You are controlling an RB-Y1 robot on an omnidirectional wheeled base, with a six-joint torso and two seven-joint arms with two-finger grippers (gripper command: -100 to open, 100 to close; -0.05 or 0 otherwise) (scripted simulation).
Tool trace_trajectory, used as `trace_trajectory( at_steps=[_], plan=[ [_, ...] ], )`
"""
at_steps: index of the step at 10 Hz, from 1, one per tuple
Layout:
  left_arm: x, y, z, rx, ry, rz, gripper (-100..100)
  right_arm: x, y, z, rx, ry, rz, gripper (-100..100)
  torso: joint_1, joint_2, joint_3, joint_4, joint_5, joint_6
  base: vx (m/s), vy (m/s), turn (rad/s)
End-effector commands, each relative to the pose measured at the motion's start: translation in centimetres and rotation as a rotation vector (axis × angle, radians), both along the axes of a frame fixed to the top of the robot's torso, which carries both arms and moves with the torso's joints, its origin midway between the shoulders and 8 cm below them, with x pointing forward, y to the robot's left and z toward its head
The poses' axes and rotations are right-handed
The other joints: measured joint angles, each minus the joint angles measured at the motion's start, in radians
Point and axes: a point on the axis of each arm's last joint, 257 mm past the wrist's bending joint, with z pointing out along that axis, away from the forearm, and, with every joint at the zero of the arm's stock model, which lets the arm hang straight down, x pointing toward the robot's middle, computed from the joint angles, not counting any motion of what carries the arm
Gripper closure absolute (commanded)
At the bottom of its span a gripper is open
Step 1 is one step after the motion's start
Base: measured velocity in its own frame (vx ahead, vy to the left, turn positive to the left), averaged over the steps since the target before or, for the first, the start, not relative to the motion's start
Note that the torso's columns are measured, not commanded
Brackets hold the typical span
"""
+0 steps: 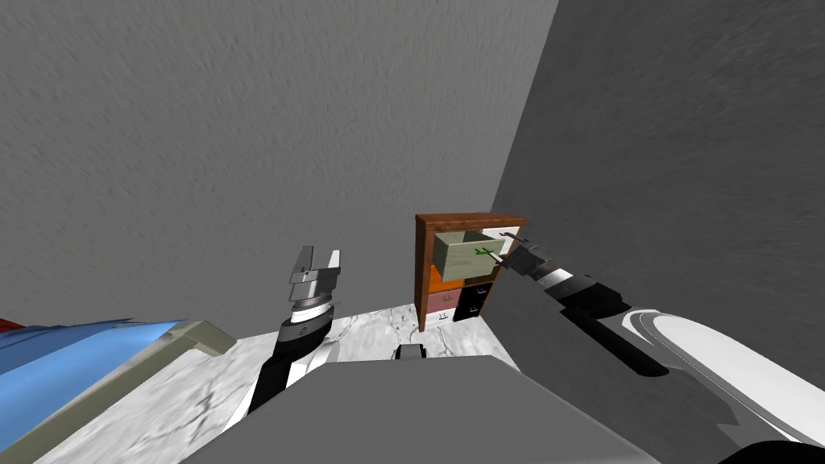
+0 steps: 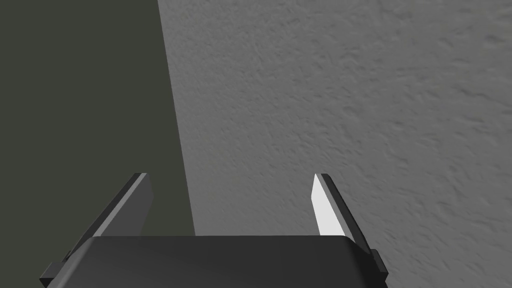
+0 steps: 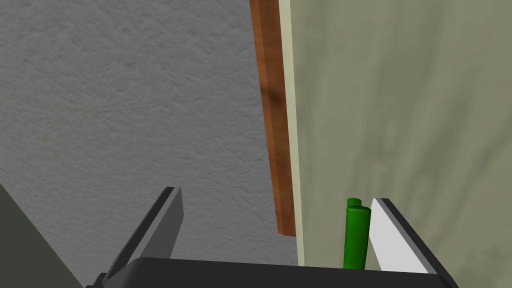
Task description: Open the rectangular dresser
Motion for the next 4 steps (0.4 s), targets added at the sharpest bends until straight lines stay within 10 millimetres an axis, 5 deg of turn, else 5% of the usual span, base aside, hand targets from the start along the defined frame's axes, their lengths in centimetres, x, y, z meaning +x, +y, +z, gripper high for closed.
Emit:
trace_trajectory(
  at_steps=[1,4],
  plan=[
    [0.0,0.0,0.0,0.0,0.0,0.0,0,0.0,-0.01,-0.04,0.0,0.001,0.0,0,0.0,-0.001,0.0,0.0,0.0,0.0,0.0,0.0,0.0],
    [0.0,0.0,0.0,0.0,0.0,0.0,0,0.01,-0.04,-0.13,0.0,0.003,-0.001,0,0.0,-0.002,-0.001,-0.001,0.0,0.0,0.0,0.0,0.0]
  ],
)
